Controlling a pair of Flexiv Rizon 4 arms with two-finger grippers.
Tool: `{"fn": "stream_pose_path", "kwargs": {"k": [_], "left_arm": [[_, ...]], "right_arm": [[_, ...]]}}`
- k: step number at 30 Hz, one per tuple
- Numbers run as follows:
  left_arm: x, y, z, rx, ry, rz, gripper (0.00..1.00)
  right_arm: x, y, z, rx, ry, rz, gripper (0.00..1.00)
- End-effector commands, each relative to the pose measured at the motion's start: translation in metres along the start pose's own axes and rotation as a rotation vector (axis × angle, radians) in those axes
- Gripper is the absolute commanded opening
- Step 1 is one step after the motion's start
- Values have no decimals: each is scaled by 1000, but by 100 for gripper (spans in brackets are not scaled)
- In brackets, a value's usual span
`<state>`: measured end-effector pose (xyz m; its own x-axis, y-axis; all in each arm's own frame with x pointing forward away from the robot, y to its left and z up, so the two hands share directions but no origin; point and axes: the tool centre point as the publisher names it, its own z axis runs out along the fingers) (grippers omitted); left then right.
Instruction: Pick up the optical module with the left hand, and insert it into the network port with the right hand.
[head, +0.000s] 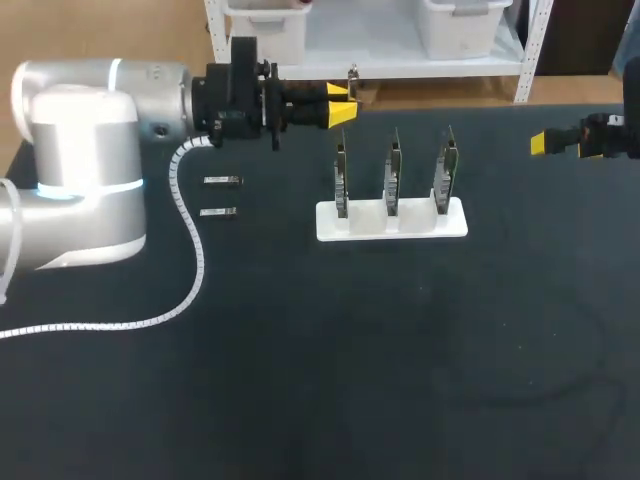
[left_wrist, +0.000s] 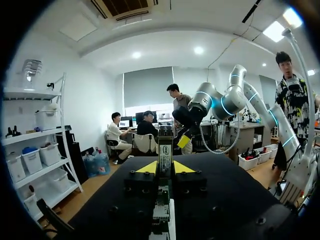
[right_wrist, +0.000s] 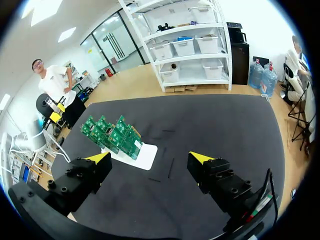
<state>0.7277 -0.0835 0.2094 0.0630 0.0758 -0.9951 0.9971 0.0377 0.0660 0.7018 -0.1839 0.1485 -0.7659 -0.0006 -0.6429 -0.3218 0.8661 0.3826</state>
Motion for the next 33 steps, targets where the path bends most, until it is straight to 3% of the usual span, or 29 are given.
{"fn": "stream_pose_path", "kwargs": {"k": [1,12,25,33], "left_arm": [[-1,-1,-3,54,6,-17,0],[17,-15,-11,19,-1,-39,0],[24,9,-2,40,-2,-29,0],[26,6,-2,41,11,-41,0]], "right_arm": [[0,1,-2,3,1,1,100],[0,1,-2,3,1,1,100],[0,1,-2,3,1,1,100],[0,1,-2,3,1,1,100]]}}
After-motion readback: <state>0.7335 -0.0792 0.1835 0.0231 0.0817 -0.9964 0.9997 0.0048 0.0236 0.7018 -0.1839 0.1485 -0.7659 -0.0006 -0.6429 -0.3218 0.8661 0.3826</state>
